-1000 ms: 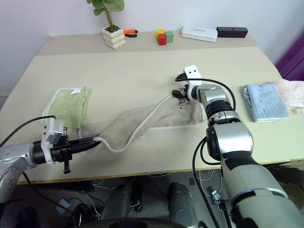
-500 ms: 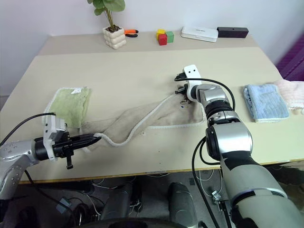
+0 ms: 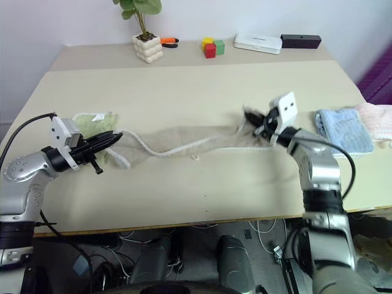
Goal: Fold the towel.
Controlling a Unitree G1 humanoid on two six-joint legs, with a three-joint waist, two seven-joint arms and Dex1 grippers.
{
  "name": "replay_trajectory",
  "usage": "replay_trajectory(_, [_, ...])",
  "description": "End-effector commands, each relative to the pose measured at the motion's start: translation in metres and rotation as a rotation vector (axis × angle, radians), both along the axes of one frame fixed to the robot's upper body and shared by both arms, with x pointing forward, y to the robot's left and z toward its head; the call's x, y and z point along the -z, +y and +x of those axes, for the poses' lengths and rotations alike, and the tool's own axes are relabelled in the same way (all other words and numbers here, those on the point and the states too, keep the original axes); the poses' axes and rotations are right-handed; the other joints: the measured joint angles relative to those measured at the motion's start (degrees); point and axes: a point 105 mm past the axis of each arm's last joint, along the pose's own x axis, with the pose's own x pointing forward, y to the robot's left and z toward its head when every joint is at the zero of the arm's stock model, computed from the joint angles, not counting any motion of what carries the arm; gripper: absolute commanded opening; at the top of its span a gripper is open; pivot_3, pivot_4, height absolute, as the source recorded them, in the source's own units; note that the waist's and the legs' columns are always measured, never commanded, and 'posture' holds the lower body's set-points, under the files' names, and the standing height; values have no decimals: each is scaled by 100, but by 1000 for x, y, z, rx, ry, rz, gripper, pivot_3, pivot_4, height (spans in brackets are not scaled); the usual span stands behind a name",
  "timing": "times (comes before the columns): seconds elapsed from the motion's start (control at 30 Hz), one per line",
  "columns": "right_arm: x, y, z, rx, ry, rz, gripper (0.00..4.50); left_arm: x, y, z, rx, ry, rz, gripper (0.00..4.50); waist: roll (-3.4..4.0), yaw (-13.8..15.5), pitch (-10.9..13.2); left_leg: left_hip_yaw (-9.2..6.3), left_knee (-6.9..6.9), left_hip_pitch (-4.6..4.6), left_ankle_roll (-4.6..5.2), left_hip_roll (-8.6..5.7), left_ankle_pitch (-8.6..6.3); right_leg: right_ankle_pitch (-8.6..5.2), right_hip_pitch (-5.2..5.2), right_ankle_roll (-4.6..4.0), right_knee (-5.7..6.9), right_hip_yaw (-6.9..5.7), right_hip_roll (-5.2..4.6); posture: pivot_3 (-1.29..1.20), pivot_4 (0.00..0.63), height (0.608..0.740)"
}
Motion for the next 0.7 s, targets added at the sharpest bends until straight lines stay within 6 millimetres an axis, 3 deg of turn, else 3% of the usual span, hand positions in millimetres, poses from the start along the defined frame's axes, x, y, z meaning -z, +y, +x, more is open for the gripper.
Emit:
replay_trajectory(0.03, [-14, 17, -24, -100, -53, -53, 49, -7, -3, 3, 27, -34, 18, 0, -1, -10, 0, -8, 1, 4, 1, 0, -2, 0, 3, -1, -1, 0, 0, 0, 150, 740])
replay_trajectory(0.2, [19, 21, -40, -140, 53, -161, 49, -6, -9, 8, 57, -29, 31, 0, -5, 7, -2, -17, 4, 9, 4, 1, -3, -2, 7, -6, -5, -1, 0, 0, 150, 740])
replay_trajectory(0.3, [23, 22, -40, -135, 55, -158, 908, -6, -11, 9, 68, -28, 33, 0, -7, 7, -1, -17, 4, 5, 7, 0, -5, -2, 6, -5, -6, -1, -1, 0, 150, 740])
replay_trajectory(0.47, [28, 9, -41, -133, 76, -258, 3372, -4, -13, 8, 83, -19, 40, 0, -7, 16, -1, -17, 7, 6, 7, -1, -4, -1, 8, -4, -5, -1, -1, 0, 150, 740])
replay_trajectory(0.7, [-1, -15, -41, -179, 15, -452, 3372, -2, -15, 7, 87, -15, 35, 0, -9, 14, 1, -18, 10, 6, 8, -1, -5, -2, 8, -4, -5, -1, -1, 0, 150, 740])
